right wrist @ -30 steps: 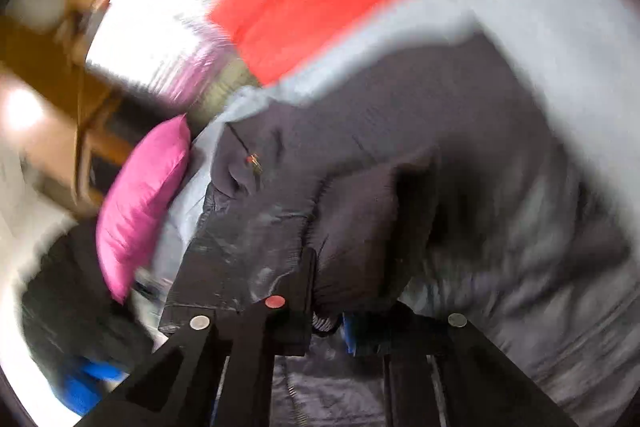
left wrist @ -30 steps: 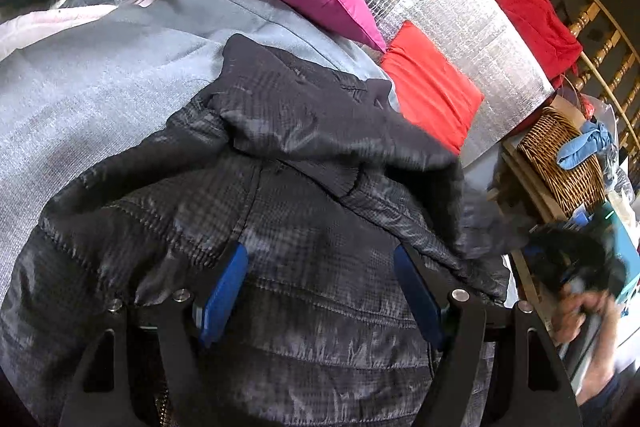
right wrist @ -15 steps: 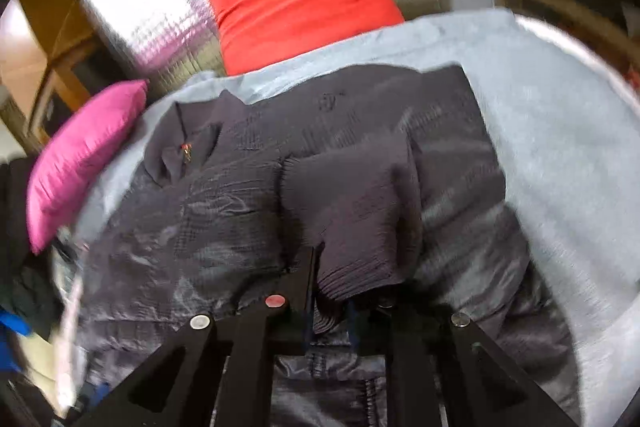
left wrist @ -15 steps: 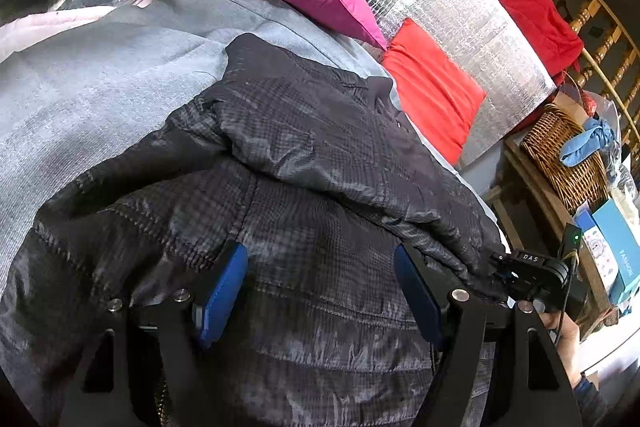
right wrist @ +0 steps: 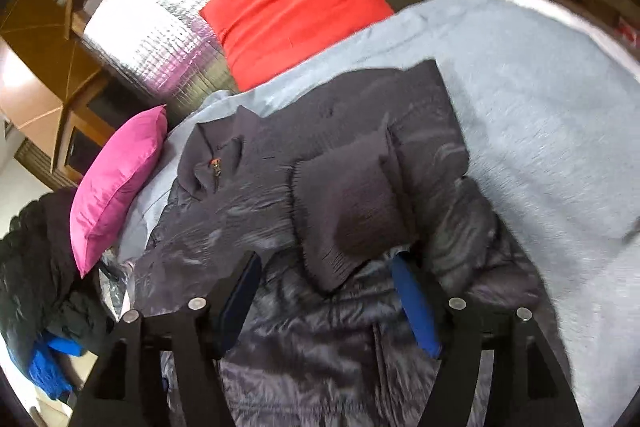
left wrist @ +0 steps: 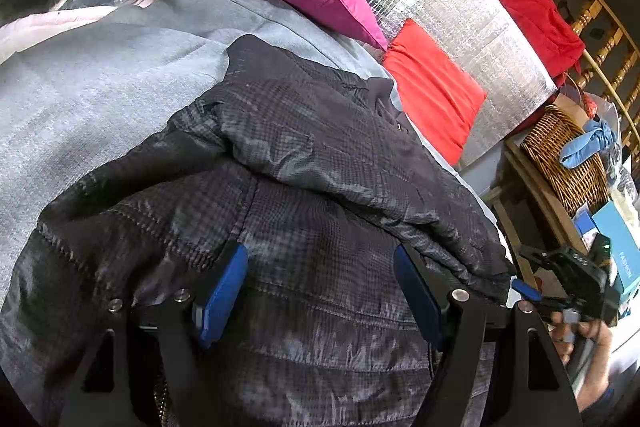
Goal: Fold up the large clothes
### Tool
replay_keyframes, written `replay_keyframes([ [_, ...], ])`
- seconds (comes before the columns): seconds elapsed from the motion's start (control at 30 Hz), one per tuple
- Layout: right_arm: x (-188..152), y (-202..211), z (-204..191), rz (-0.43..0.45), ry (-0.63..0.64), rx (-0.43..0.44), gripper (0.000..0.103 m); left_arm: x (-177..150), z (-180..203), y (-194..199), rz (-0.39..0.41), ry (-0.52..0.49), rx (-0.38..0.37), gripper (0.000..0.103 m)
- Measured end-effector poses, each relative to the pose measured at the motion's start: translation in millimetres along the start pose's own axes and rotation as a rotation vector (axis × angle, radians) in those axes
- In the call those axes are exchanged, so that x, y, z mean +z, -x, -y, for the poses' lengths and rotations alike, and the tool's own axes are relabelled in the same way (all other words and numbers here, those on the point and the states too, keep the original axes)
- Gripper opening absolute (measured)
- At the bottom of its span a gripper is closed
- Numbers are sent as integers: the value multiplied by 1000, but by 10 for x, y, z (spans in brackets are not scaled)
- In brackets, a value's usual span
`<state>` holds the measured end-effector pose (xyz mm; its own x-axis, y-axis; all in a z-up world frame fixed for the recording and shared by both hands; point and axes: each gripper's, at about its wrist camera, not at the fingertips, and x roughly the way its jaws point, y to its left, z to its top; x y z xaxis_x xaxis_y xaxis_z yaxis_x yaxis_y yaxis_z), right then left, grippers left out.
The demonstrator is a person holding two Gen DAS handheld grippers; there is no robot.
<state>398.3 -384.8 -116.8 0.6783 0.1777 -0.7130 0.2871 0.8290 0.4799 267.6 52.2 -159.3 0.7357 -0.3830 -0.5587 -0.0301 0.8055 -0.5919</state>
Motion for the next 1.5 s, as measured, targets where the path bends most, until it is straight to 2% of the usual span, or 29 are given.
replay_keyframes([
  [0.07, -20, 123, -108, 14, 27, 1, 72, 3, 1, 11, 0, 1, 2, 76],
  [0.17, -48, 218, -372, 28, 98, 76, 72, 0, 12, 25, 3, -8, 5, 76],
  [0.23, -36, 149, -549, 21, 133, 153, 72, -9, 17, 27, 5, -13, 9, 76],
  [0.33, 24, -129, -621, 6, 117, 204, 72, -13, 15, 49, -1, -11, 11, 76],
  [0.37, 44, -251, -610, -10, 103, 206, 72, -13, 19, 67, -9, -7, 11, 76],
  [0.47, 58, -663, -350, -84, 24, 127, 72, 111, 12, 187, -51, 53, -28, 76],
  [0.57, 65, -696, -203, -64, 22, 139, 71, 355, 96, 327, -45, 103, 8, 83],
  [0.67, 92, -709, -200, -82, 65, 129, 71, 650, 418, 280, -20, -41, 114, 84],
  [0.73, 112, -741, -191, -87, 78, 123, 71, 809, 653, 105, 12, -175, 220, 84],
  [0.8, 136, -728, -191, -86, 88, 113, 71, 875, 760, -168, 5, -264, 327, 84],
  [0.87, 156, -752, -209, -91, 112, 98, 70, 868, 768, -513, -49, -348, 425, 84],
  [0.9, 160, -763, -221, -95, 124, 87, 70, 826, 718, -735, -107, -379, 490, 84],
  [0.97, 163, -773, -218, -101, 150, 75, 70, 701, 591, -1035, -195, -401, 553, 86],
  [1.03, 168, -792, -234, -108, 178, 59, 70, 613, 644, -1044, -125, -476, 593, 89],
  [1.1, 171, -810, -258, -117, 197, 44, 70, 596, 679, -1006, -122, -502, 604, 88],
  [1.2, 178, -737, -328, -115, 208, 10, 71, 674, 732, -826, -110, -464, 555, 88],
  [1.3, 189, -503, -504, -31, 257, 32, 71, 713, 915, -671, -27, -470, 508, 88],
  [1.37, 223, -447, -595, -9, 266, 61, 72, 690, 1064, -686, -8, -502, 472, 88],
  [1.43, 269, -508, -674, -25, 270, 95, 72, 610, 1184, -797, -26, -546, 462, 88],
  [1.5, 310, -656, -645, -68, 234, 142, 72, 527, 1186, -1030, -85, -574, 486, 88],
])
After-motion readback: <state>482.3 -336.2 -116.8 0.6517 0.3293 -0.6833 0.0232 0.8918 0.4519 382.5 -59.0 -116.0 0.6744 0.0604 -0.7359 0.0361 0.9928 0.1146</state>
